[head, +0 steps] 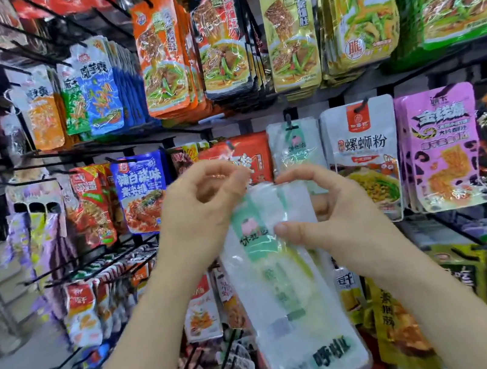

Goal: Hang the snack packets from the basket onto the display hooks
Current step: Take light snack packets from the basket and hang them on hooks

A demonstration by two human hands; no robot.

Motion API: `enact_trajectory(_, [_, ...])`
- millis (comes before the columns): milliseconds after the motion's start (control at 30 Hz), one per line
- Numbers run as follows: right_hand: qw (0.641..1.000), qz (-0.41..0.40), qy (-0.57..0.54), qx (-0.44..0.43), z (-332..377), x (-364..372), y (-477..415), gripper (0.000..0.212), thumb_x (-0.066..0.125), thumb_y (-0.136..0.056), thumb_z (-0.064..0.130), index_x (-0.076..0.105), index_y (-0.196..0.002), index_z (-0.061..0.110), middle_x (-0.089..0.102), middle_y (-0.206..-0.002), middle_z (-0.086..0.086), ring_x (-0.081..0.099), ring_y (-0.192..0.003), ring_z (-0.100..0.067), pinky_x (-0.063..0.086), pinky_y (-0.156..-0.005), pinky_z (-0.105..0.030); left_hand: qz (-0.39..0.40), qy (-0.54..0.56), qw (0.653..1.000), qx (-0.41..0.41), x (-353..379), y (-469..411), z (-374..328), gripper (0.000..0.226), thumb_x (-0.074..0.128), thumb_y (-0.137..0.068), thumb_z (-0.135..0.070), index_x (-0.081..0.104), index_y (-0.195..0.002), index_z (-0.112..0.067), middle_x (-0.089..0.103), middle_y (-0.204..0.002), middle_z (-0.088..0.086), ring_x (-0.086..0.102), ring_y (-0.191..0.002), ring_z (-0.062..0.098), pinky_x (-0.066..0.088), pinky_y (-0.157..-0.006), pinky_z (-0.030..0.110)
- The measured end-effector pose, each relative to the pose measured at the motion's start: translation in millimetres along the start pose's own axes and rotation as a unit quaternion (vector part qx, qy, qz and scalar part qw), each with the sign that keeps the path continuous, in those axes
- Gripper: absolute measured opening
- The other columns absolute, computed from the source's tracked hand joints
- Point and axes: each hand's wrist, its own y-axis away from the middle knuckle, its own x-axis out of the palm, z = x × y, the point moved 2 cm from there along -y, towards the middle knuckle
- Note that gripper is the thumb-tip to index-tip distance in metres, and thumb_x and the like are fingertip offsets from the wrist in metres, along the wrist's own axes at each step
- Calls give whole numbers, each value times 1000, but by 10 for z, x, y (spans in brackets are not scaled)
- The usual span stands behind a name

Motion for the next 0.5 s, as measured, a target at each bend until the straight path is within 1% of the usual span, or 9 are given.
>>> enact_trajectory(67, [999,-29,-15,14,5,-17,78,45,78,-77,4,57,-108,29,76,-81,-4,73,-73,-23,60,-72,-45,-55,46,997,-36,-130,94,4,28,67,-68,-46,66,-84,-24,65,-64,-10,55,-55,0,43,-56,21])
enact_trajectory(133, [998,-47,-20,22,1,-17,158,44,77,-76,3,58,-105,29,76,-82,-4,73,-75,-24,60,-72,-48,-66,62,994,-58,-173,251,4,33,68,-61,-44,66,-86,-22,58,-59,-11,49,-54,3,40,-55,23])
enact_trajectory(200, [997,-61,-36,30,-7,5,218,39,78,-74,2,60,-101,24,76,-84,-5,73,-76,-27,60,-70,-49,-45,60,995,-65,-130,402,21,40,72,-54,-44,66,-87,-21,50,-63,-1,45,-57,9,38,-53,23])
enact_trajectory(233, [996,-66,-40,34,-18,16,241,36,78,-73,1,62,-98,20,76,-83,-5,73,-75,-27,60,-69,-47,-41,54,995,-67,-109,450,41,41,73,-53,-44,64,-85,-20,46,-65,3,42,-58,12,37,-52,23])
enact_trajectory(267, [996,-67,-40,34,-27,28,263,31,79,-73,1,64,-96,16,76,-82,-4,73,-74,-24,61,-66,-42,-43,45,995,-71,-100,473,77,40,75,-53,-44,62,-81,-18,43,-66,3,39,-58,12,34,-51,22])
enact_trajectory(333, [997,-64,-30,33,-32,57,303,24,79,-72,0,67,-91,10,76,-80,-3,72,-71,-18,60,-63,-33,-46,26,995,-86,-100,497,125,34,80,-58,-41,56,-68,-19,40,-61,-3,35,-55,10,31,-49,18])
enact_trajectory(367, [997,-67,-25,35,-39,65,319,22,80,-72,0,68,-89,7,75,-79,-4,71,-71,-17,59,-63,-31,-44,22,995,-91,-104,511,138,33,82,-61,-36,53,-63,-20,39,-58,-6,34,-54,9,31,-48,18])
enact_trajectory(433, [996,-72,-30,40,-54,74,345,21,80,-72,0,69,-88,6,75,-79,-5,71,-71,-19,59,-64,-33,-39,21,995,-88,-102,541,147,34,83,-67,-27,51,-61,-18,39,-54,-9,33,-52,8,30,-48,18])
enact_trajectory(500, [995,-80,-42,49,-64,77,365,19,79,-73,0,69,-88,7,75,-80,-6,72,-74,-23,60,-66,-36,-32,16,997,-70,-82,565,138,33,81,-71,-24,50,-63,-15,39,-56,-7,34,-53,8,32,-49,18])
